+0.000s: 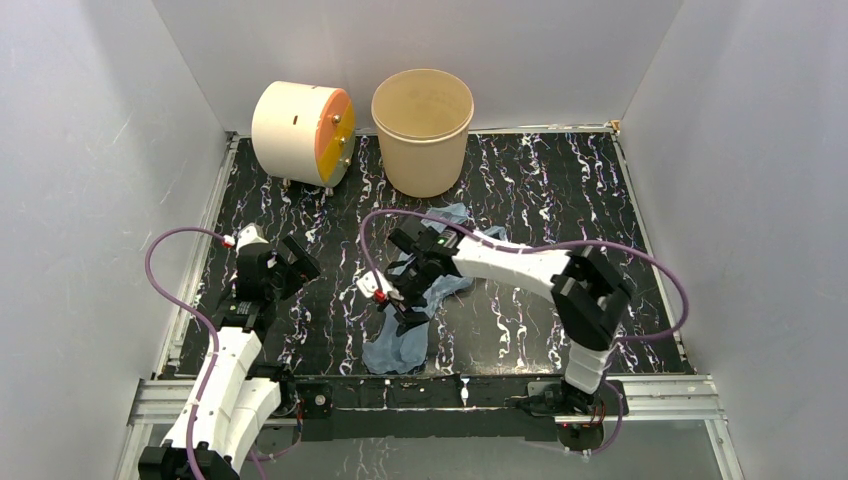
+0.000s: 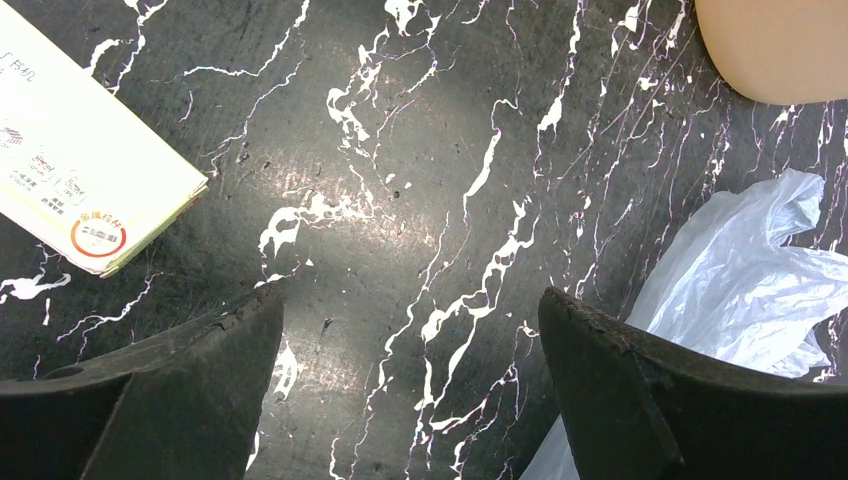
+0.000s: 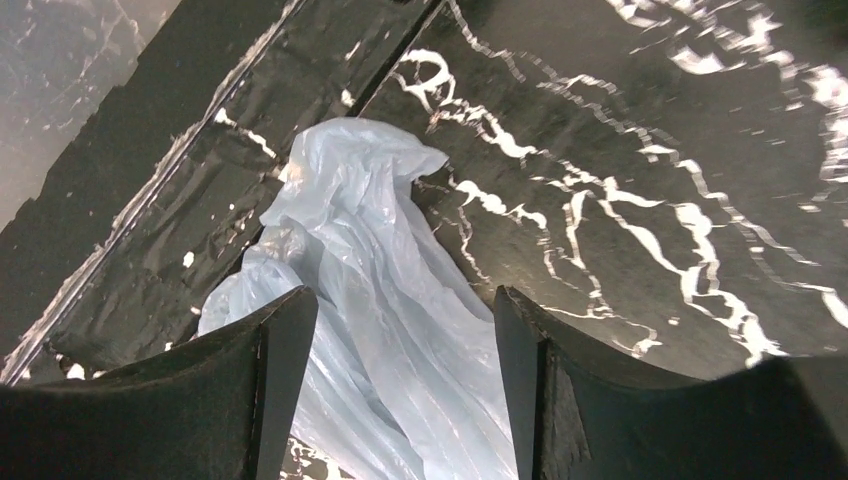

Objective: Put the trash bags into the trash bin

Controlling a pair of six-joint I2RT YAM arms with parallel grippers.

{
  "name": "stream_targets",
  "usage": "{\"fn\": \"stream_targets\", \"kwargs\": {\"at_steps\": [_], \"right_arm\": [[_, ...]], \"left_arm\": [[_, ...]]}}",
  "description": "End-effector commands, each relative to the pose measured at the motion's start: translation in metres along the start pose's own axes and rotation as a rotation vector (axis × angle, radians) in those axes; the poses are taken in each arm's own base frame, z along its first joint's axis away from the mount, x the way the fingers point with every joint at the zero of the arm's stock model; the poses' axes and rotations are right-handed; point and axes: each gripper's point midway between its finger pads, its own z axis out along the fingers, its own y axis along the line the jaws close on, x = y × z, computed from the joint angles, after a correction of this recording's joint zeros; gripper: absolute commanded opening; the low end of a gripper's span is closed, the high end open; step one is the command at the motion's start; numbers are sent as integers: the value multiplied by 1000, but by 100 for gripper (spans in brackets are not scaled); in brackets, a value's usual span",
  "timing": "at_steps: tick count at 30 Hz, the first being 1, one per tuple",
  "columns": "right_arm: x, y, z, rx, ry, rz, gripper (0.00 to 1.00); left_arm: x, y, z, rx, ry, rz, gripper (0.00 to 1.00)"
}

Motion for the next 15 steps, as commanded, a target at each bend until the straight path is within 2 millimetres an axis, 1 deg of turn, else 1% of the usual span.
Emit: {"fn": "stream_targets", "kwargs": {"at_steps": [1,3,5,6,8,9,11,12,13,15], "right_arm": [[10,3,11,-101,33,39,72],[20,-11,12,-52,90,47,70],[16,-19,10,-28,90,31,67],[10,-21,10,-24,72,25,61],[-1,-24,8,-18,41,16,43],[-3,-25,7,-17,38,13,33],[-6,-32,3,24,52,44,18],[-4,-37,0,60,73,61,10],[-1,-43,-6,99,89,78,6],[7,-60,-19,230,98,162,5]], "left_arm": [[-5,3,0,-12,-32,3,95],[-5,2,0,-11,-29,1,95],[-3,2,1,-9,-20,-4,96],[-2,2,1,-8,-16,-4,96],[-1,2,1,-5,-14,-6,95],[-1,2,1,-5,-16,-9,95],[-2,2,1,-5,-20,-9,96],[-1,2,1,-4,-19,-9,95],[-2,1,1,1,-22,-7,96],[-3,-2,1,21,-24,-7,95]]}}
